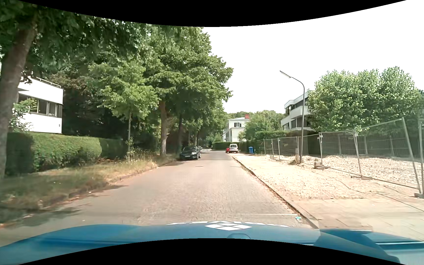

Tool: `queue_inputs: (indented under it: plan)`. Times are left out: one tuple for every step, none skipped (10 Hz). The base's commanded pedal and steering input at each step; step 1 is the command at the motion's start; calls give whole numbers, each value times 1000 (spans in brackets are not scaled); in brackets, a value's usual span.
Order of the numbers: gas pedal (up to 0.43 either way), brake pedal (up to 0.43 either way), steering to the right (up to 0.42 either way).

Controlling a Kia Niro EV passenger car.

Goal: Follow the waypoints while adhering to traffic rules and regulations

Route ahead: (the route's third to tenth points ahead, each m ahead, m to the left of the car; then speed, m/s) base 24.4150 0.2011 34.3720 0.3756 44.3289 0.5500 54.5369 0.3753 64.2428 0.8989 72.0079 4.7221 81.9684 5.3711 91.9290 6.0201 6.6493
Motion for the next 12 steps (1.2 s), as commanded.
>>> queue_inputs:
  plan:
    - [169, 0, 2]
    - [169, 0, 2]
    - [169, 0, 2]
    - [169, 0, 2]
    - [157, 0, 2]
    - [150, 0, 2]
    - [150, 0, 1]
    - [138, 0, 1]
    - [138, 0, 1]
    - [138, 0, 1]
    - [138, 0, 1]
    - [138, 0, 0]
